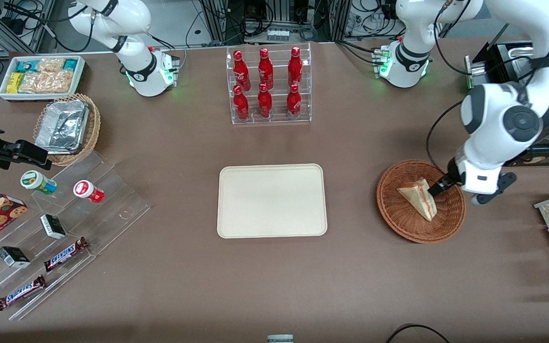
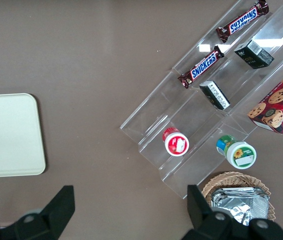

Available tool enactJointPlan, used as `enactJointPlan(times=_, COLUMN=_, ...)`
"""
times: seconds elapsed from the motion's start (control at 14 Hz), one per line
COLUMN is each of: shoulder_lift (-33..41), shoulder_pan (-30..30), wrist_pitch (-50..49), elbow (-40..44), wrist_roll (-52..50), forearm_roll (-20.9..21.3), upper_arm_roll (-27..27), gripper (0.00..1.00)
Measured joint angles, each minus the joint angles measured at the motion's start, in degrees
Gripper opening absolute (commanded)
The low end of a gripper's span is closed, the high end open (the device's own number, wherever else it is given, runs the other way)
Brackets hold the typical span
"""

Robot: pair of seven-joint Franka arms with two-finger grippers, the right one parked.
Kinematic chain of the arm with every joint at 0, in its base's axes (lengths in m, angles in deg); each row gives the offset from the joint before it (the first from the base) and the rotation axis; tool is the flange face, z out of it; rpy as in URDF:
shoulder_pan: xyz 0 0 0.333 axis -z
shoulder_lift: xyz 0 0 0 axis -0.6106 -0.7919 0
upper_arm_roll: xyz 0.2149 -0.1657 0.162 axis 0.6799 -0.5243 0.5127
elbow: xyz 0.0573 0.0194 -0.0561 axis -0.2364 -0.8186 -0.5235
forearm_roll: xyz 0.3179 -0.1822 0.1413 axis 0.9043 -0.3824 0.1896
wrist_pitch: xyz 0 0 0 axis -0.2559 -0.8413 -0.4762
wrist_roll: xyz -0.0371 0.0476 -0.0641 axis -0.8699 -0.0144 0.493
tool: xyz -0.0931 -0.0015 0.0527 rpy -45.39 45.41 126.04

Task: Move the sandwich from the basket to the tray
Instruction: 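Move the left gripper down over the sandwich in the wicker basket, then close the left gripper on the upright wrapped sandwich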

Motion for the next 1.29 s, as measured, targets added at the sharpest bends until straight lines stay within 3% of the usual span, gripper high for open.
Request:
enactJointPlan(times=1.07, shoulder_lift=-7.10, shoulder_pan=1.49, wrist_pitch=9.13, elbow=-4.53, wrist_roll=-1.98, forearm_roll=0.03, upper_arm_roll=0.00, gripper=0.99)
enactJointPlan(times=1.14, shoulder_lift=-7.45, shoulder_pan=1.49, wrist_pitch=9.13, elbow=-4.70, wrist_roll=-1.98, forearm_roll=0.03, upper_arm_roll=0.01, gripper=0.88)
enactJointPlan(times=1.29, shoulder_lift=-7.91, shoulder_pan=1.49, wrist_pitch=9.19, elbow=-4.79, wrist_roll=-2.04, forearm_roll=0.03, upper_arm_roll=0.03, gripper=0.36)
